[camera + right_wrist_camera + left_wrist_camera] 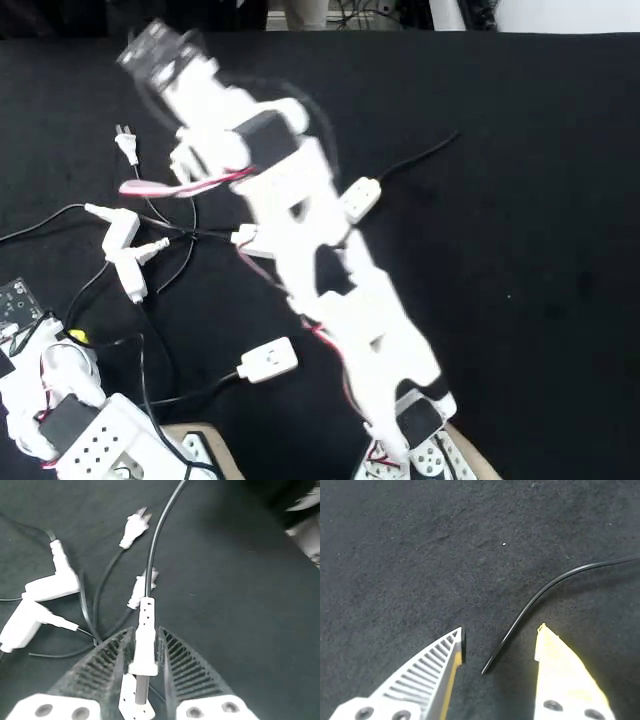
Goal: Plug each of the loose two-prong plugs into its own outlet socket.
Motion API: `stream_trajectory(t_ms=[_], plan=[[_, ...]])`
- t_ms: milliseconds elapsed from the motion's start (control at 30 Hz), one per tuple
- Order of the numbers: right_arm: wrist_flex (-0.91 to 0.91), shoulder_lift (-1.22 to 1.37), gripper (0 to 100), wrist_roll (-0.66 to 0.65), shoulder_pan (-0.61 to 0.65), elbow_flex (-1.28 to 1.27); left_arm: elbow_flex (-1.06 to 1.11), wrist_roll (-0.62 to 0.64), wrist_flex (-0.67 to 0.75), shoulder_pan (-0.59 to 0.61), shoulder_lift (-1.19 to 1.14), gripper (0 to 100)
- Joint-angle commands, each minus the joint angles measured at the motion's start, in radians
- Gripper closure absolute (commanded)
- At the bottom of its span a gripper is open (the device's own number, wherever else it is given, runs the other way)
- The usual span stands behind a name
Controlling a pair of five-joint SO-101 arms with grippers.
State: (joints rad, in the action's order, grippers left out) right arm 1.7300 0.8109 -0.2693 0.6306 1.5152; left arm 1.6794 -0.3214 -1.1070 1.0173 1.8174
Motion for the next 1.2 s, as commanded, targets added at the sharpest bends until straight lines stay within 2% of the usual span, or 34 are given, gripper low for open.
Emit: stream_trajectory(t_ms=[0, 200, 367, 567, 733, 900, 1167], plan=[[0.04, -0.246, 98.6, -0.008, -0.023, -0.278, 0.019, -0.011, -0.029, -0.01, 0.002, 76], [0.037, -0.656, 98.6, -0.041, -0.002, -0.898, 0.019, -0.011, -0.029, -0.008, 0.002, 76], [0.026, -0.921, 98.6, -0.107, -0.087, -1.399, 0.019, -0.011, -0.029, -0.008, 0.002, 76], [-0.161, -1.139, 98.6, -0.216, -0.261, -1.943, 0.019, -0.011, -0.031, -0.008, 0.002, 76], [-0.321, -1.259, 98.6, -0.292, -0.33, -2.281, 0.019, -0.011, -0.031, -0.008, 0.002, 76], [-0.44, -1.25, 98.6, -0.308, -0.333, -2.457, 0.019, -0.011, -0.032, -0.008, 0.002, 76], [-0.43, -0.99, 98.5, -0.31, -0.327, -2.41, 0.019, -0.011, -0.032, -0.008, 0.0, 76]])
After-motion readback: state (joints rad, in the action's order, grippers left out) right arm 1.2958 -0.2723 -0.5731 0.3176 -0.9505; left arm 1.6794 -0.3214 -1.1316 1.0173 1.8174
